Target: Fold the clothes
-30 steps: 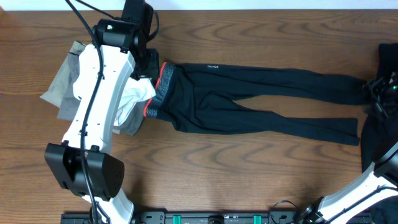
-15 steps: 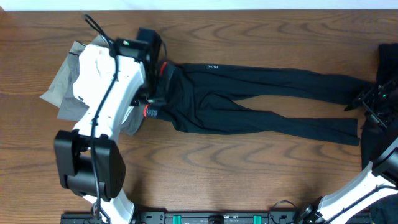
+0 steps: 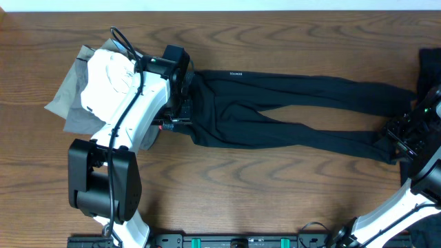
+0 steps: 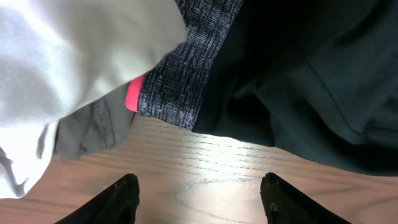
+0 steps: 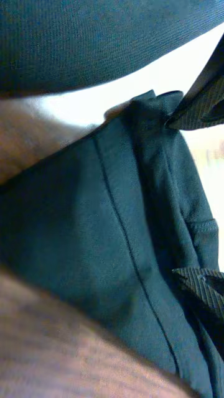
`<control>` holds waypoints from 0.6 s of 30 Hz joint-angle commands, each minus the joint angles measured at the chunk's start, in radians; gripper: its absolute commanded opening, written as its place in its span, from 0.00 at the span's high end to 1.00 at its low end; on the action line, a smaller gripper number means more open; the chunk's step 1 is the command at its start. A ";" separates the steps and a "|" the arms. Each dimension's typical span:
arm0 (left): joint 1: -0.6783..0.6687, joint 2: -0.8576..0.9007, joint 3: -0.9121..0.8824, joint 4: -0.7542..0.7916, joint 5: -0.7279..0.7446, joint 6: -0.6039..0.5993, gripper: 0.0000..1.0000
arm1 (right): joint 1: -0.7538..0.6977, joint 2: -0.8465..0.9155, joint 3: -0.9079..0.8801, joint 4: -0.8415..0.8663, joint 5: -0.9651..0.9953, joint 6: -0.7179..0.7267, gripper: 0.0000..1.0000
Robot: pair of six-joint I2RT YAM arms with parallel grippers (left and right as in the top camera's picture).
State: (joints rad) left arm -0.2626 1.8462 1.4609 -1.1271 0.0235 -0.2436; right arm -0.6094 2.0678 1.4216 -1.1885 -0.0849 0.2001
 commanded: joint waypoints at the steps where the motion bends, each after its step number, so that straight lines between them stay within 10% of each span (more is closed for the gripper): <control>1: 0.002 0.004 0.000 -0.003 0.003 -0.005 0.36 | 0.006 -0.021 0.007 -0.006 0.031 0.000 0.29; 18: 0.002 0.004 0.000 0.030 0.003 0.025 0.34 | -0.012 -0.115 -0.065 -0.010 0.134 0.063 0.26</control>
State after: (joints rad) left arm -0.2630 1.8462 1.4609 -1.0943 0.0235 -0.2356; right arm -0.6140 1.9598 1.3994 -1.2160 0.0189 0.2199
